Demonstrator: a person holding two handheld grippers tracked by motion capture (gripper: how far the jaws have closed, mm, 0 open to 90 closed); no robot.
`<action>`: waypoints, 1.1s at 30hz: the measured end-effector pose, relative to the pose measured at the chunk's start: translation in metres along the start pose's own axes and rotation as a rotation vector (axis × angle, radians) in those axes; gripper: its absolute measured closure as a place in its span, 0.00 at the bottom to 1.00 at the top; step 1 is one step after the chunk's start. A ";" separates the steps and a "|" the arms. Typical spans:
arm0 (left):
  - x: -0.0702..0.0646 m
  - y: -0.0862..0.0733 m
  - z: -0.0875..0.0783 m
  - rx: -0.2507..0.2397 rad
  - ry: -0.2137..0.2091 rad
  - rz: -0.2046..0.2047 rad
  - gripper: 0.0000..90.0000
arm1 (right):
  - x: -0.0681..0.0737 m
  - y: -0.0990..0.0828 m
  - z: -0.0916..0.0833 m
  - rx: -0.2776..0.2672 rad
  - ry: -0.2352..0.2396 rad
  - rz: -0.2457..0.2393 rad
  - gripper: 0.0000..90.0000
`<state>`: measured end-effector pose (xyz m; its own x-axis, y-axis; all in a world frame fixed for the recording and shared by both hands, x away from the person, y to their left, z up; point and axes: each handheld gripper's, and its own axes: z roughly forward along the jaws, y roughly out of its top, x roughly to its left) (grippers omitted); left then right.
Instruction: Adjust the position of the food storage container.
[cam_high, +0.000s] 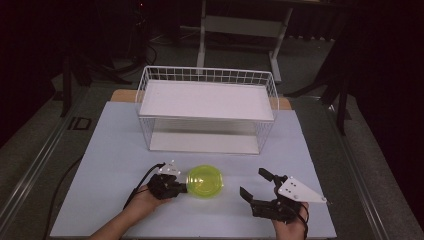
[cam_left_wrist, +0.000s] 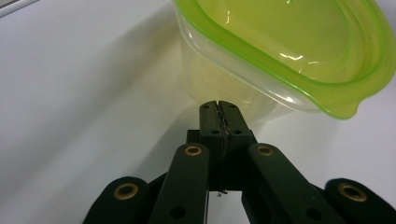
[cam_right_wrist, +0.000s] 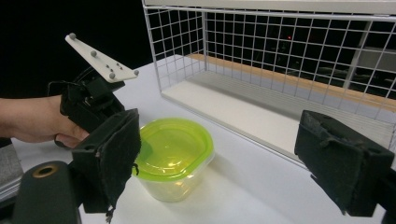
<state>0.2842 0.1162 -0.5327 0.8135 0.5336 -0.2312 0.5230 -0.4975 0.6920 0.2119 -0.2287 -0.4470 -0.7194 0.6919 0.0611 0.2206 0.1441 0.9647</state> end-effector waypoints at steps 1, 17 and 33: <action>-0.001 0.001 0.001 -0.007 -0.009 -0.005 1.00 | 0.000 0.000 0.000 0.000 0.000 -0.001 0.16; -0.005 0.001 0.007 -0.015 -0.030 0.014 1.00 | -0.001 -0.001 0.002 0.008 0.007 0.002 0.16; -0.003 -0.012 -0.046 -0.217 0.032 0.051 0.95 | 0.001 -0.002 0.006 0.022 0.014 -0.007 0.16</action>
<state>0.2637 0.1521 -0.5094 0.8274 0.5343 -0.1729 0.4118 -0.3678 0.8338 0.2149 -0.2239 -0.4502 -0.7305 0.6804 0.0578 0.2297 0.1650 0.9592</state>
